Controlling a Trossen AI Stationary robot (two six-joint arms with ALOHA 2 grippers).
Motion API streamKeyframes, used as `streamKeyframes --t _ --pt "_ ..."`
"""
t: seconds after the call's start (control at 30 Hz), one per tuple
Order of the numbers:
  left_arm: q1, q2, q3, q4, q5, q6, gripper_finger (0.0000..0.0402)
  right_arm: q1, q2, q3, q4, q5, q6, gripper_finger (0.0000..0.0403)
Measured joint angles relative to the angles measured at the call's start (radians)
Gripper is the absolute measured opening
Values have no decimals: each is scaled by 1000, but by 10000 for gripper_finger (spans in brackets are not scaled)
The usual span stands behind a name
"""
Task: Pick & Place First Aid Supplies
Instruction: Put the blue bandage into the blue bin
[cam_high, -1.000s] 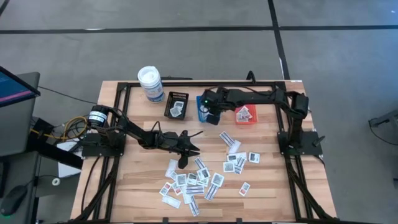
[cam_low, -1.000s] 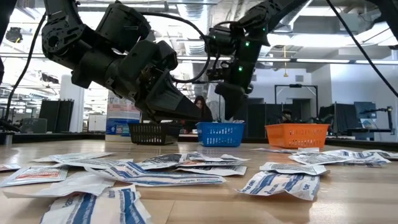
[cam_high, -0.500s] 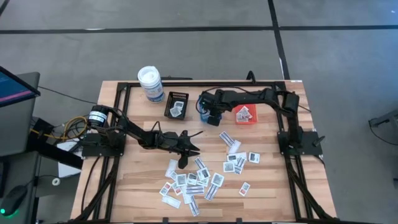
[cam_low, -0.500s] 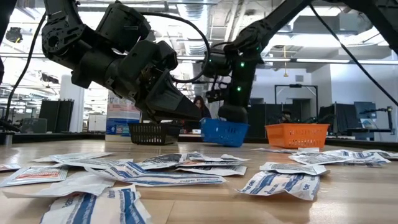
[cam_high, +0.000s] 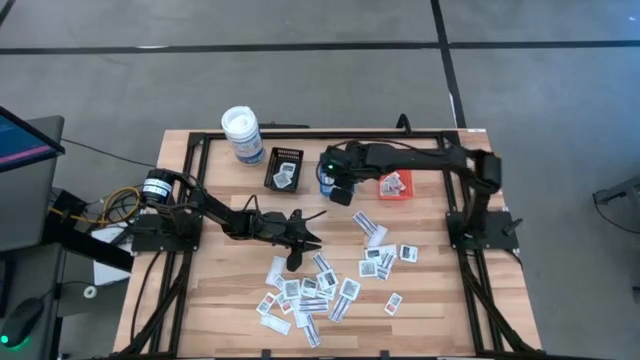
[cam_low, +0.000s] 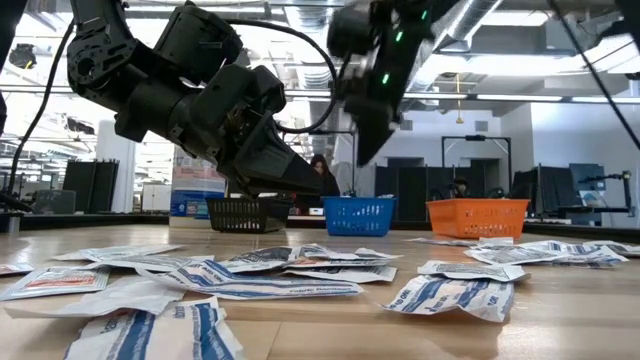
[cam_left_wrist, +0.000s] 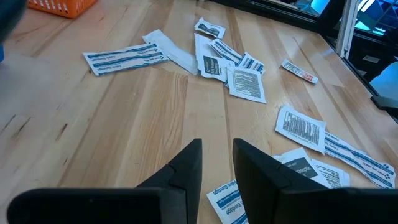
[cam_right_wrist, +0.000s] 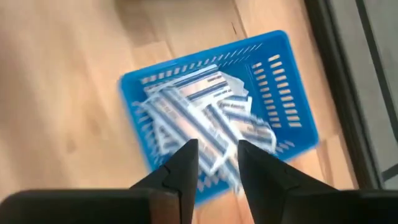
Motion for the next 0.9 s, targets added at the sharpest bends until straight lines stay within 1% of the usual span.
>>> streamKeyframes --t 0.13,0.23,0.3,0.43,0.5,0.6,0.67,0.73,0.9 --pt "0 0 0 0 0 0 90 54 -108 0 -92 -2 65 107" --pt "0 0 0 0 0 -3 90 93 -209 -62 -93 -7 82 107" --pt "-1 0 0 0 0 -3 90 117 -274 -145 -36 -34 111 107" --pt "-10 0 0 0 0 -3 90 163 -384 -370 119 -168 183 107" --pt "-15 0 0 0 0 -3 90 192 -412 -485 215 -181 234 107" --pt "-15 0 0 0 0 -3 90 224 -418 -616 335 -188 326 107" --pt "-15 0 0 0 0 -3 90 237 -401 -670 384 -182 373 107" --pt "-14 0 0 0 0 -3 90 238 -372 -700 405 -169 418 107" --pt "-15 0 0 3 0 -3 90 233 -280 -705 410 -162 503 107"
